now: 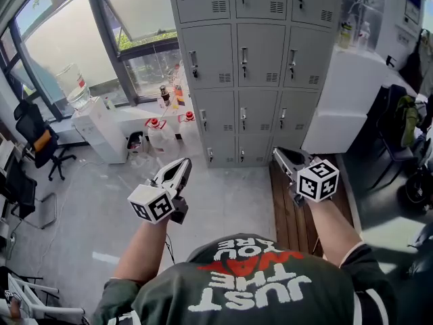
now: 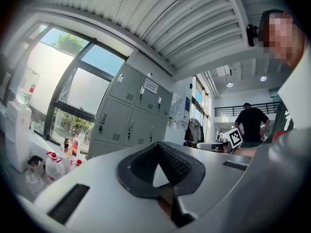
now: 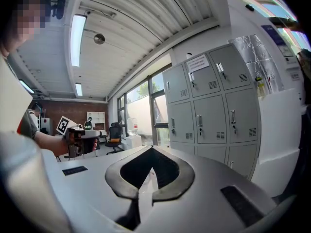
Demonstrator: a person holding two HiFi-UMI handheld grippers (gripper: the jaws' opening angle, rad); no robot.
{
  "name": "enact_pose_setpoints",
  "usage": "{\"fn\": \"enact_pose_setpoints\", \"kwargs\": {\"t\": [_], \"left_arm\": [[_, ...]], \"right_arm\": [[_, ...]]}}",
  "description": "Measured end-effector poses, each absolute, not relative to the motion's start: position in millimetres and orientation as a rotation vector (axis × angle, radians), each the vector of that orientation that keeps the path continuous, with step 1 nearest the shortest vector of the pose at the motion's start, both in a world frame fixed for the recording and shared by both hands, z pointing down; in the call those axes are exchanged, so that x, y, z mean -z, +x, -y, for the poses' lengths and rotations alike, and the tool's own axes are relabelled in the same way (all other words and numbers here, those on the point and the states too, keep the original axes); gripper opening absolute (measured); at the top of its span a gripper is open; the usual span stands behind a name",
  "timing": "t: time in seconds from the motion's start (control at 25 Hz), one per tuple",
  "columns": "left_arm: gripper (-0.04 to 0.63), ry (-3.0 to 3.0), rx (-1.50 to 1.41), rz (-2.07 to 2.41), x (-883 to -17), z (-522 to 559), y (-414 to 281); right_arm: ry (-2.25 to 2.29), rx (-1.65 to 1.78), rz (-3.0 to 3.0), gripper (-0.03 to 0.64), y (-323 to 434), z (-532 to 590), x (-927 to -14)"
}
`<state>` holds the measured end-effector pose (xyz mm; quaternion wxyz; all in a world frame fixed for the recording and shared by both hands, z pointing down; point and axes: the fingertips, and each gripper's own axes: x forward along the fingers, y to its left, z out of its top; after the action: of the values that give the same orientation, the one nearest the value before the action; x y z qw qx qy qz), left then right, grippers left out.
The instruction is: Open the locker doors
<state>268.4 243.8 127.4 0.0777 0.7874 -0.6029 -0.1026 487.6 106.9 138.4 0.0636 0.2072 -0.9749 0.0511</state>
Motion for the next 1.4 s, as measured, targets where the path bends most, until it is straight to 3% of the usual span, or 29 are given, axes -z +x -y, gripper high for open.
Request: {"fn": "enact_pose_setpoints", "kwargs": {"t": [0.52, 0.84, 1.12, 1.4], "left_arm": [[-0.003, 2.287, 0.319, 1.873, -132, -222, 301], [-0.003, 2.264, 0.302, 1.893, -143, -212, 289], [-0.003, 2.31, 0.318, 1.848, -163, -175, 205], [-0.003, 2.402, 0.336, 1.737, -156, -113, 50]], "right_arm": [[0.513, -0.177, 2.973, 0.034, 513, -80, -138], [0.404, -0.181, 2.977, 0.034, 478, -65, -151], [0.405, -0.15, 2.948, 0.034, 386, -33, -169], [0.5, -0.159, 2.935, 0.034, 226, 19, -166]]}}
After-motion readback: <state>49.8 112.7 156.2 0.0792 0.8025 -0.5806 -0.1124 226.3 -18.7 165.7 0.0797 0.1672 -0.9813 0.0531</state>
